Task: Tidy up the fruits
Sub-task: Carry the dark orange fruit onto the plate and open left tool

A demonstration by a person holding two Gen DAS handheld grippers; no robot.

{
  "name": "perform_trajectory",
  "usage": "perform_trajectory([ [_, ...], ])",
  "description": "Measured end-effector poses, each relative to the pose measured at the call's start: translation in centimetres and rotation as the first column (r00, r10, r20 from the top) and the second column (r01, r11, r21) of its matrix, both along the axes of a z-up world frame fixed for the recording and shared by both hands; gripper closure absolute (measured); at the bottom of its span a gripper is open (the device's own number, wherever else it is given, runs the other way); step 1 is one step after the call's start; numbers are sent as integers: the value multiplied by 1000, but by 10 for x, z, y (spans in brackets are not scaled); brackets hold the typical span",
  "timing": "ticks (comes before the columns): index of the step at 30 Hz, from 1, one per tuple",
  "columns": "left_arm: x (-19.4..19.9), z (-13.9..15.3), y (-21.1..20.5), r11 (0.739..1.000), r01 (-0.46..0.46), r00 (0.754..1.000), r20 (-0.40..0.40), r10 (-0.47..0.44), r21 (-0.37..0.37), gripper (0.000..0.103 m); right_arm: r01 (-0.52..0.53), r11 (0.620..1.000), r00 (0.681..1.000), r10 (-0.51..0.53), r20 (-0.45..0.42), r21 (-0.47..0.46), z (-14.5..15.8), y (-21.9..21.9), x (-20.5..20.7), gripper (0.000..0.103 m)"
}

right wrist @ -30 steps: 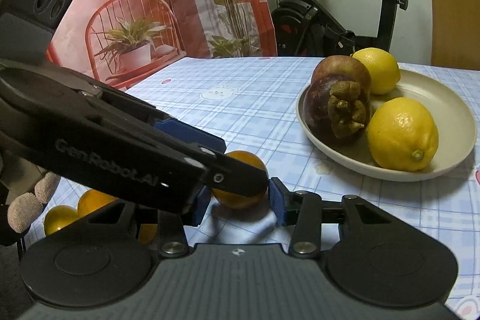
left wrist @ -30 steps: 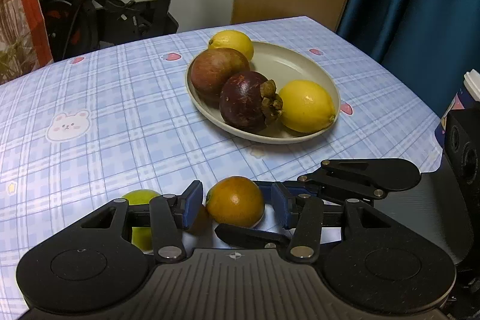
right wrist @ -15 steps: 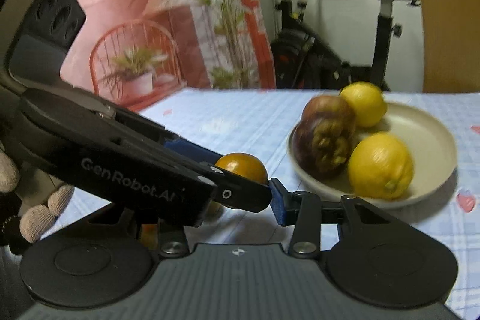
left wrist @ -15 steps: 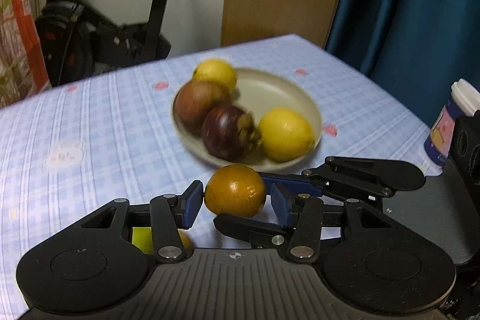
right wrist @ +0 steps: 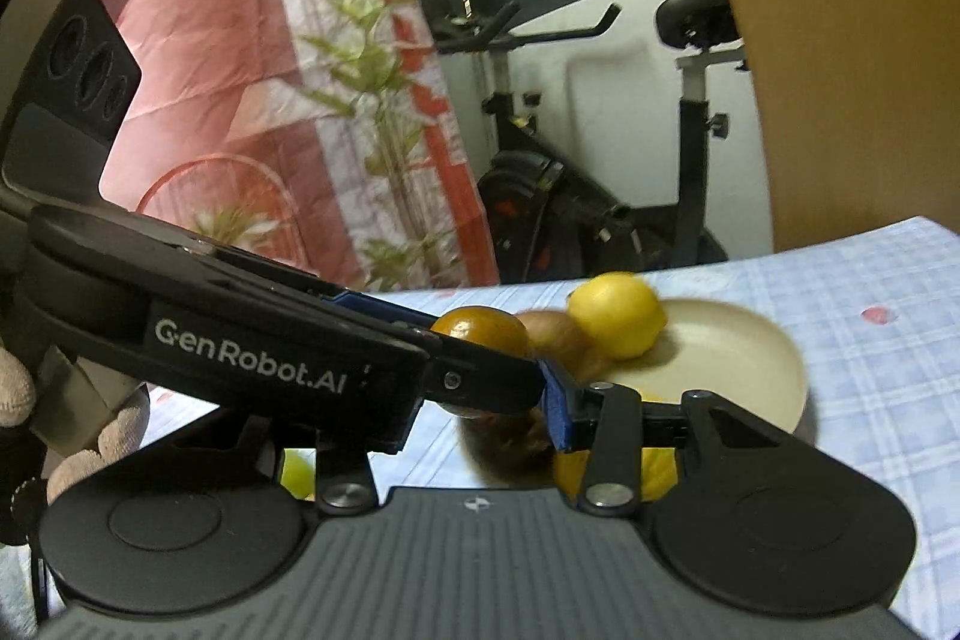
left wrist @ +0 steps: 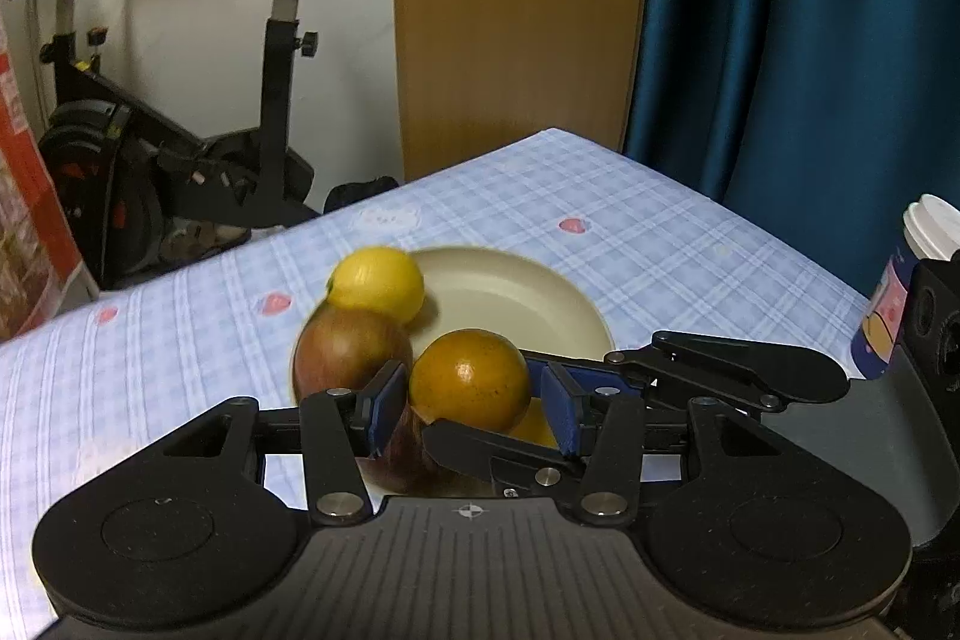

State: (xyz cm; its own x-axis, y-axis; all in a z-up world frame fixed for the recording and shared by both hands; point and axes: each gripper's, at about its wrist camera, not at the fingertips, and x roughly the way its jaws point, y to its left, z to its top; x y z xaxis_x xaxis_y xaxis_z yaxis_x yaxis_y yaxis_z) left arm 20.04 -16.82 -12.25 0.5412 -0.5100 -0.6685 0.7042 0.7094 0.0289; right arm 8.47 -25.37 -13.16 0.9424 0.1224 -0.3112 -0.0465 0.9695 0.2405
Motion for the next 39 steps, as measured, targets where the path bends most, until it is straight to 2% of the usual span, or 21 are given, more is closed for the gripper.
perform_trajectory([
  [7, 22, -13, -20, 999, -38, 998, -55, 39, 11, 51, 69, 997, 998, -70, 4, 18, -10, -20, 19, 59],
  [12, 19, -21, -22, 999, -34, 999, -38, 35, 27, 51, 95, 995, 995, -94, -42, 26, -15, -28, 27, 57],
  [18, 20, -21, -23, 999, -40, 998, -37, 41, 23, 50, 104, 994, 994, -103, -45, 23, -16, -28, 26, 53],
  [39, 16, -18, -18, 998, -50, 999, -19, 51, 29, 49, 101, 994, 994, -99, -44, 40, -15, -31, 23, 51],
])
